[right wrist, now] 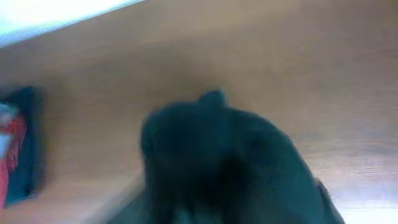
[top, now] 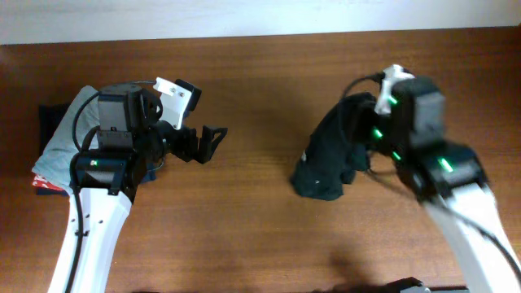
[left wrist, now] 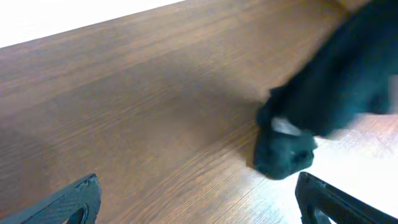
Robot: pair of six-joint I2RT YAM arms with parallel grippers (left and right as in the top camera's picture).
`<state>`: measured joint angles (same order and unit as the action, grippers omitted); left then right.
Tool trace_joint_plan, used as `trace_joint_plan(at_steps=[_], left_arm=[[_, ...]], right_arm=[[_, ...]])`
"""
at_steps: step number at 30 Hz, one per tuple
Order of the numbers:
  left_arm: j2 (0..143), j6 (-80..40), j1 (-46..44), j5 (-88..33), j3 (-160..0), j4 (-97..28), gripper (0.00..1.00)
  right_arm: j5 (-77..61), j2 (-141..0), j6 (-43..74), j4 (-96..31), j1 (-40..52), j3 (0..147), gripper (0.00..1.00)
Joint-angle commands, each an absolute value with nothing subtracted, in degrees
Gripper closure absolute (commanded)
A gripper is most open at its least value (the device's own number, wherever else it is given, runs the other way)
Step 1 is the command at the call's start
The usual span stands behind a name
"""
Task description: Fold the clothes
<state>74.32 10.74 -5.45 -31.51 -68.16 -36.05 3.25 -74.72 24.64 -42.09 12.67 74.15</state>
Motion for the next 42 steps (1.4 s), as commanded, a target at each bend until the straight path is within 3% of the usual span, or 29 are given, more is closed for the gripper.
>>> trace_joint_plan(at_steps=[1,5,9,20,28,31,41,42], left_arm=[[74.6,11.7,-5.7,-32.6,-69.1,-36.7,0.01],[74.6,11.7,-5.7,-32.6,-69.1,-38.3,0.01],[74.7,11.7,-5.7,-32.5,-69.1,-38.4,0.0],[76.0,11.7,-5.7,-32.5,-69.1,-36.5,0.01],[78.2,11.7,-5.7,-32.6,-69.1,-36.5,0.01],[78.5,11.6,-5.7,-32.6,-69.1,-36.5,0.01],[78.5,11.6,-5.7,-33.5,-69.1,-36.0,0.01],[78.5,11.6,-5.7,-33.5,-69.1,-35.9,0.01]], right_arm=[[8.6,-81.3,27.1,-39.6,9.1,74.9,0.42],[-1.9,-85.5,27.1,-41.6,5.1,74.9,0.37],[-3.7,-85.2,24.8,-45.3,3.7,74.9,0.34],[-5.8,-85.6,21.2,-60.0,5.7,69.0,0.38],[-5.3,-85.6,17.4,-52.5,10.7,58.8,0.34],[-0.8,-85.6,21.8,-46.7,11.7,53.6,0.34],[-0.4,-85.7,23.0,-31.4,11.6,43.9,0.35],[-0.5,-85.7,23.0,-29.8,11.6,43.2,0.39]])
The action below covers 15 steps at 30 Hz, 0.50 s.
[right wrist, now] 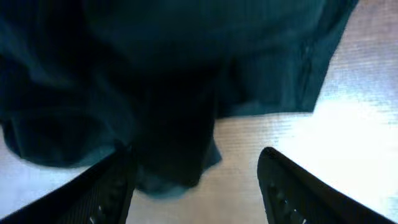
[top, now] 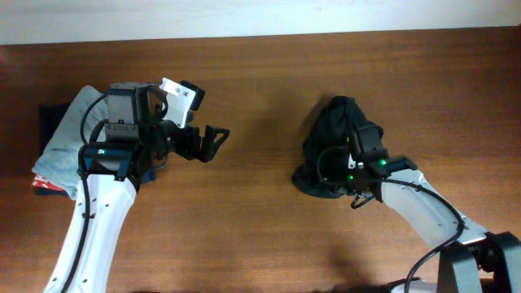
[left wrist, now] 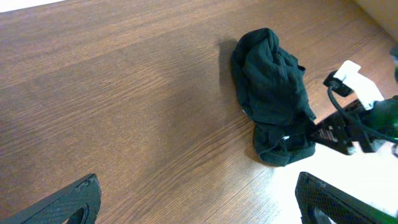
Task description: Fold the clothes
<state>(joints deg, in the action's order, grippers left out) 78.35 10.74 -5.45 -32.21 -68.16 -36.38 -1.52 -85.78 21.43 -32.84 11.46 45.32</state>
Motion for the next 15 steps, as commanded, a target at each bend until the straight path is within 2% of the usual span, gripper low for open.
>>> trace_joint_plan(at_steps=[1,3,7,9,15], left_arm=[[78.5,11.6,-5.7,-33.5,-69.1,-35.9,0.01],[78.5,11.6,-5.7,-33.5,-69.1,-36.1,0.01],[78.5,11.6,-5.7,-33.5,-69.1,-36.3,0.01],[78.5,11.6,-5.7,-33.5,-69.1,-36.3,0.01],[78.5,11.6,-5.7,-33.5,-69.1,-36.3,0.01]], right_arm=[[-0.6,-85.7,23.0,-28.3,11.6,42.5,0.42],[-0.6,-85.7,23.0,-27.6,11.6,42.3,0.53],[-0.6,-85.5,22.8,-27.7,11.6,42.3,0.88],[-0.6,-84.6,22.8,-29.2,11.6,43.1,0.96],[0.2,-76.6,21.0,-45.0,11.7,55.5,0.96]])
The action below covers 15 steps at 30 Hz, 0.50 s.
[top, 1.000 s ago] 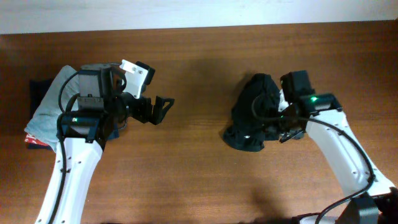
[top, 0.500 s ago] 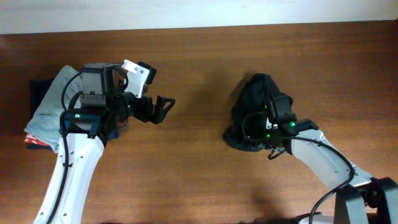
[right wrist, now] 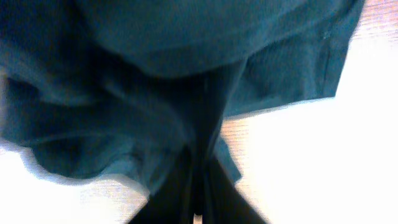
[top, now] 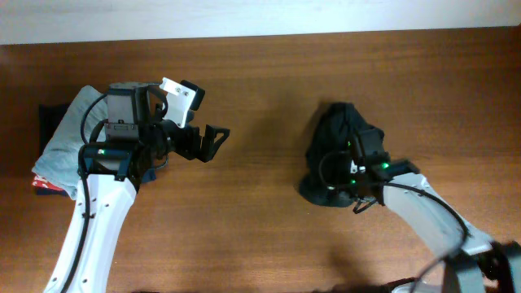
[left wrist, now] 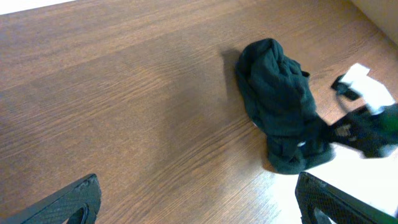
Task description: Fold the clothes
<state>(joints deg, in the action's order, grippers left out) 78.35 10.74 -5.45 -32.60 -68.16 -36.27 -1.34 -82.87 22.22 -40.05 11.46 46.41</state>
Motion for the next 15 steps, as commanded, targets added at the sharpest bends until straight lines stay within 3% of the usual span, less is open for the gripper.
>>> trace_joint_plan(at_steps=[1,7,15], left_arm=[[78.5,11.6,-5.7,-33.5,-69.1,-36.3,0.01],[78.5,11.6,-5.7,-33.5,-69.1,-35.6,0.01],[78.3,11.6,-5.6,-33.5,-69.2,-35.2,0.01]], right_arm=[[0.9,-75.0,20.9,-49.1,11.7,59.7,0.96],[1.1,-71.9,18.2,-65.6,11.7,85.3,0.96],[1.1,-72.1,18.2,-67.0,11.7,96.8,0.96]])
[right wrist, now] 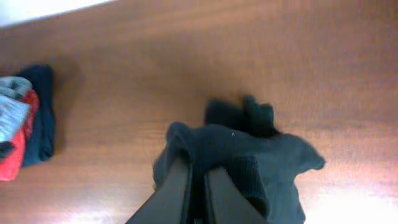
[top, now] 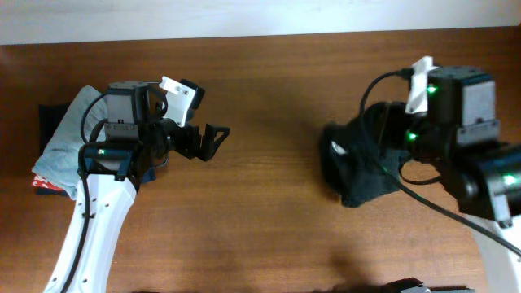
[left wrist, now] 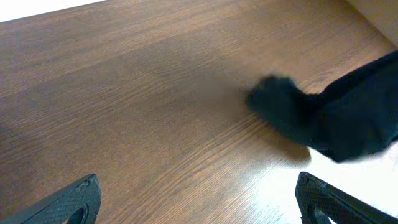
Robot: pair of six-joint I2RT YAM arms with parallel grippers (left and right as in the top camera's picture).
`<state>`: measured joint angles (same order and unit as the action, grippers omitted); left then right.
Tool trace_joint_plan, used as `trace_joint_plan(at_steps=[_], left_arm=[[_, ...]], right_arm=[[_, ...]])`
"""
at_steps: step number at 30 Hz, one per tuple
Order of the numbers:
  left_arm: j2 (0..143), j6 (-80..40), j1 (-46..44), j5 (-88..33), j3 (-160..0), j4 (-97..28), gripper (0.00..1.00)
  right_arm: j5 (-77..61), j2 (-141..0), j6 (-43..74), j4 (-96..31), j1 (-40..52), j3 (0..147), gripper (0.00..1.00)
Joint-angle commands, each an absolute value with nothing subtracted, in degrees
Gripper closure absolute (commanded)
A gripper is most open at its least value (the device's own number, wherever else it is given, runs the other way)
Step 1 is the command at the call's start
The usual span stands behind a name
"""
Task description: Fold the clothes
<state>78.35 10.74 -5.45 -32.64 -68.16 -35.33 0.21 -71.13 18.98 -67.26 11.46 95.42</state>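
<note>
A dark green garment (top: 358,167) hangs crumpled from my right gripper (right wrist: 198,177), which is shut on a fold of it and lifted above the table at the right. Its lower end (left wrist: 280,112) still touches the wood, as the left wrist view shows. My left gripper (top: 213,140) stands open over bare wood left of centre, its fingers (left wrist: 74,199) far apart, nothing between them. The right gripper's fingertips are hidden by the cloth in the overhead view.
A stack of folded clothes (top: 61,138), light blue on top with red and dark pieces beneath, lies at the table's left edge under the left arm; it also shows in the right wrist view as folded clothes (right wrist: 22,118). The white wall runs along the table's far edge.
My right gripper, low on the heap and shut on the garment, now stands raised with the cloth hanging from it, shifted a little right. The left arm has not moved.
At first my right gripper held the dark garment up off the table. Then the garment lay in a heap with the gripper open low over it. It then shut on a fold, and now holds the cloth lifted again. The left gripper stayed open throughout.
</note>
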Motion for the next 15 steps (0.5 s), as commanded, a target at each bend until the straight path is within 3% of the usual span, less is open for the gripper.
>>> trace_joint_plan(at_steps=[1,10,15], left_arm=[[78.1,11.6,-5.6,-33.5,-69.2,-35.2,0.01],[73.6,11.6,-5.7,-34.0,-69.2,-35.2,0.01],[72.1,11.7,-5.7,-42.9,-69.2,-33.6,0.01]], right_arm=[[1.1,-72.1,18.2,-66.5,11.7,96.8,0.96],[1.6,-72.4,20.5,-58.3,11.7,96.8,0.96],[-6.3,-73.3,22.0,-54.7,12.0,96.8,0.96]])
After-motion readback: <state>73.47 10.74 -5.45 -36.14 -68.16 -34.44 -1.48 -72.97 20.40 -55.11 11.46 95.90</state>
